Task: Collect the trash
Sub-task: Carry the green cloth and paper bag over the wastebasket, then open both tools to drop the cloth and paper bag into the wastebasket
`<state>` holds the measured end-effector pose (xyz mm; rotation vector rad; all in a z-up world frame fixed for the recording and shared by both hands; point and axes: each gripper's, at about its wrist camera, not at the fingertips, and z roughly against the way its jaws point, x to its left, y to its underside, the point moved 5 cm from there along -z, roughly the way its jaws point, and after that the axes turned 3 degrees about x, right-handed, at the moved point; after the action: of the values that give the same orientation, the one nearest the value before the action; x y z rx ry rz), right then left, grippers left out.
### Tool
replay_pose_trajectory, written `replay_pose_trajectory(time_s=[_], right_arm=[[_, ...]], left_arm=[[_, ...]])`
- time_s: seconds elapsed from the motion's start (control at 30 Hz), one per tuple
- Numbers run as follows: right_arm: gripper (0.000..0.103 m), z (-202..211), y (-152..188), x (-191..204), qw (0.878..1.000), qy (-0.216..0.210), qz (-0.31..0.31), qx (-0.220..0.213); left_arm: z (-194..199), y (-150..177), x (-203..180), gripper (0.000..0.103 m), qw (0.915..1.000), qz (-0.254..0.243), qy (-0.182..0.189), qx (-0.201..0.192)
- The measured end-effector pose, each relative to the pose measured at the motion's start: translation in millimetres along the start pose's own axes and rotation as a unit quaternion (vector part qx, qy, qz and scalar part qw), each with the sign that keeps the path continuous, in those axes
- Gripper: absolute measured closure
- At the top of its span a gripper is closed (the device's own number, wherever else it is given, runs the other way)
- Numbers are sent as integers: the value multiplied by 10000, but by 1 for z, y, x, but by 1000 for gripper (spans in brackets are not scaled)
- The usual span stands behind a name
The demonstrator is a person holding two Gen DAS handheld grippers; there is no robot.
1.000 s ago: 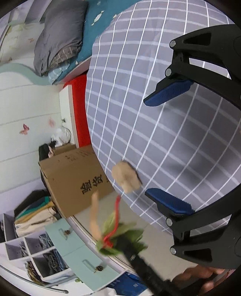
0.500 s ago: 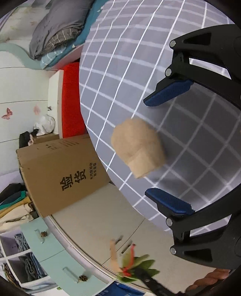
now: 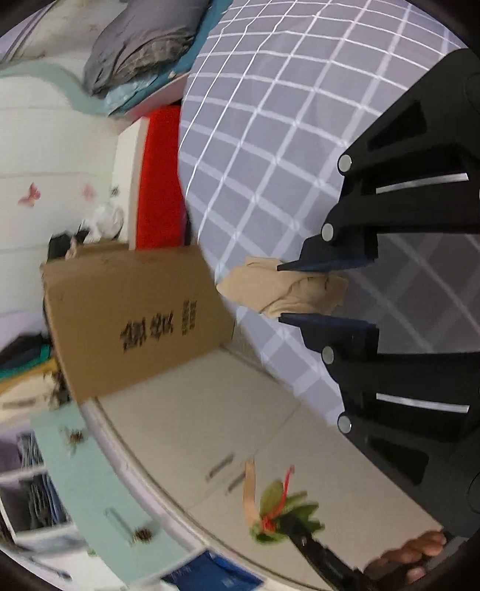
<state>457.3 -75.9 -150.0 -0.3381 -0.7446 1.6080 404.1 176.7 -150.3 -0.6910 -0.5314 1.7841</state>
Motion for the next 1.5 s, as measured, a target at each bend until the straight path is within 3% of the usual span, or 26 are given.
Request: replay_pose_trajectory(time_s=[0.37, 0.63, 0.9, 1.3, 1.37, 1.4, 1.43, 1.47, 1.5], right_arm=[[82, 39, 31, 163, 9888, -1272, 756, -214], [82, 16, 80, 249, 9793, -1770, 956, 236], [82, -33, 124, 273, 9782, -1728, 884, 735], [82, -81, 130, 261, 9834, -1534, 557, 799], [82, -87, 130, 256, 9844, -1490, 504, 785], [82, -90, 130, 254, 9848, -1478, 455, 794], [82, -93, 131, 252, 9850, -1463, 430, 811], [82, -96, 132, 250, 9852, -1443, 417, 826], [82, -98, 133, 249, 9853, -1429, 405, 838]], left_arm=[[36, 32, 88, 90, 9982, 525, -285, 16], [38, 59, 144, 90, 9951, 661, -705, 185], [12, 84, 175, 89, 9919, 778, -807, 602], [-40, 73, 190, 88, 9894, 813, -861, 841], [-47, 69, 190, 83, 9897, 787, -873, 818], [-50, 68, 190, 76, 9899, 731, -937, 773], [-55, 67, 191, 49, 9882, 673, -1115, 801], [-59, 69, 192, 34, 9871, 645, -1187, 865], [-62, 72, 194, 26, 9862, 634, -1220, 925]])
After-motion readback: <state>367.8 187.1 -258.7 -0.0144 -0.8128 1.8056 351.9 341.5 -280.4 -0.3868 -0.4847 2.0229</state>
